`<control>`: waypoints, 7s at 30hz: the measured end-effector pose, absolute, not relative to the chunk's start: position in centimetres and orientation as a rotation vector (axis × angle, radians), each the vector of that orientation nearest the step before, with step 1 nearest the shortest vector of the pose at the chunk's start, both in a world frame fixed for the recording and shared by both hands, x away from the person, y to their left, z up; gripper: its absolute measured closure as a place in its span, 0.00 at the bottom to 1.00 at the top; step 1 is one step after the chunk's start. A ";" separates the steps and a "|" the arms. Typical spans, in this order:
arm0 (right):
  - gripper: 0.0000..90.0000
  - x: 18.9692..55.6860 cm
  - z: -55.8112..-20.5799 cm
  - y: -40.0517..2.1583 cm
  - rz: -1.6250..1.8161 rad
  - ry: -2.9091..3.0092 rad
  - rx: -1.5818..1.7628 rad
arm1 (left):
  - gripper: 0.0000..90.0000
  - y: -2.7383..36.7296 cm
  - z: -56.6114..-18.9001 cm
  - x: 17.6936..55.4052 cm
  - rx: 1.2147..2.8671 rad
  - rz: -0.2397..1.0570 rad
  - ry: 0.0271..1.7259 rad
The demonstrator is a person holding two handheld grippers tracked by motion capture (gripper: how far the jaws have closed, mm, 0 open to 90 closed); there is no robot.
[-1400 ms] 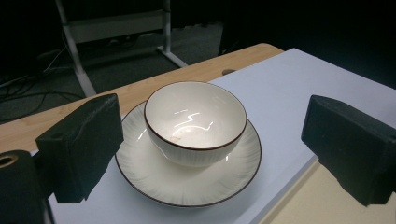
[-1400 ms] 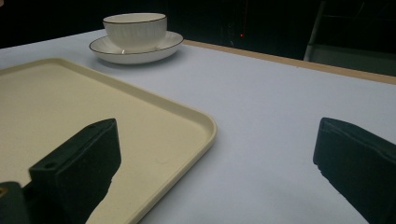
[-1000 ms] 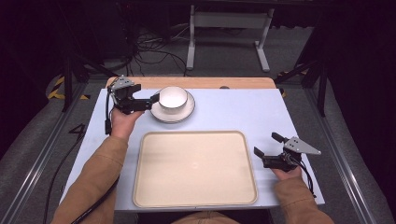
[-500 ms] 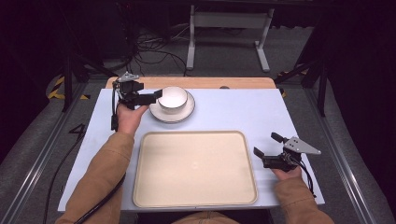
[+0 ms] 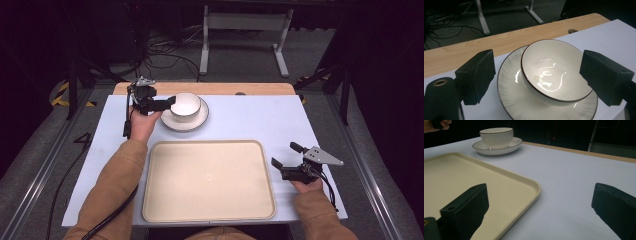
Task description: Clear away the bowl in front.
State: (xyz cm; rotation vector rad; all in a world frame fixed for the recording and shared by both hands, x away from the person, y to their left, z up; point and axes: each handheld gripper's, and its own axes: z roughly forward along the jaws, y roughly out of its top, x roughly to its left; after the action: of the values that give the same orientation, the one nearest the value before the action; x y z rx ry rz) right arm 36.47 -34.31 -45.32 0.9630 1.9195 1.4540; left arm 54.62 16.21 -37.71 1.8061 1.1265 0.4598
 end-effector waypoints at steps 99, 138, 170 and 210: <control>0.03 36.5 -45.4 -34.2 1.451 1.934 0.967 | 0.91 12.8 -38.1 57.1 1.963 0.470 1.437; 0.03 36.5 -45.3 -34.2 1.451 1.936 0.973 | 0.91 12.0 -32.2 52.2 2.143 0.403 1.155; 0.03 36.6 -45.3 -34.2 1.451 1.937 0.973 | 0.91 8.8 -30.5 45.6 2.289 0.287 0.809; 0.03 36.6 -45.3 -34.2 1.452 1.941 0.966 | 0.90 4.7 -33.8 42.8 2.487 0.162 0.525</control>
State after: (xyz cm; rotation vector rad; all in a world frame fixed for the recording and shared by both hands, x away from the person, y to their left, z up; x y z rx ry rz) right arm 36.56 -34.16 -45.34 0.9665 1.9414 1.4520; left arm 42.80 4.72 -33.78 2.4869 0.5253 0.1623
